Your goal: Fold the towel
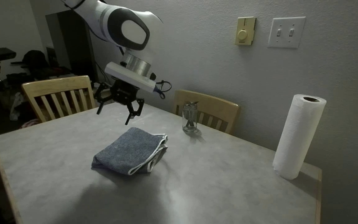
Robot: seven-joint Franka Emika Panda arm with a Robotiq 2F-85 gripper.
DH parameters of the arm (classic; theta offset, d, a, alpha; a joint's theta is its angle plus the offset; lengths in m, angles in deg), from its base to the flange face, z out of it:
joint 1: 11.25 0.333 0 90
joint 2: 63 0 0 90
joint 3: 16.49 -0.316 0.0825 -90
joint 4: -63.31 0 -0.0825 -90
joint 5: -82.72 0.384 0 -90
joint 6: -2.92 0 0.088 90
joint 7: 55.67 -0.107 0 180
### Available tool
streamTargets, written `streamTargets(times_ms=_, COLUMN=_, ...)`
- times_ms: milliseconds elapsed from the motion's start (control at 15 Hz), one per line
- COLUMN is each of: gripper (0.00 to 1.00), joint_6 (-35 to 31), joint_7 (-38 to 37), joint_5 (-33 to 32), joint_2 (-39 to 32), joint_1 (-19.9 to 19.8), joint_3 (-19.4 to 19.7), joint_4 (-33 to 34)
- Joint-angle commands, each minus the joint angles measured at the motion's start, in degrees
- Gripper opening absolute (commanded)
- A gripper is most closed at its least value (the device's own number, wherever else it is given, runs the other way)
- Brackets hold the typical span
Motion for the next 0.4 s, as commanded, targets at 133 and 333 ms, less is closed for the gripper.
streamTargets(times_ms=133, gripper=1.0, joint_6=0.06, joint_7=-2.0, joint_5=-0.21, joint_2=1.36, joint_1=0.33, joint_3=-0.14, joint_4=-1.0)
streamTargets(times_ms=333, gripper=1.0, joint_6=-0.08, joint_7=-2.04, joint_5=-0.24, joint_2=1.35, joint_1=0.24, joint_3=0.2, joint_4=-1.33)
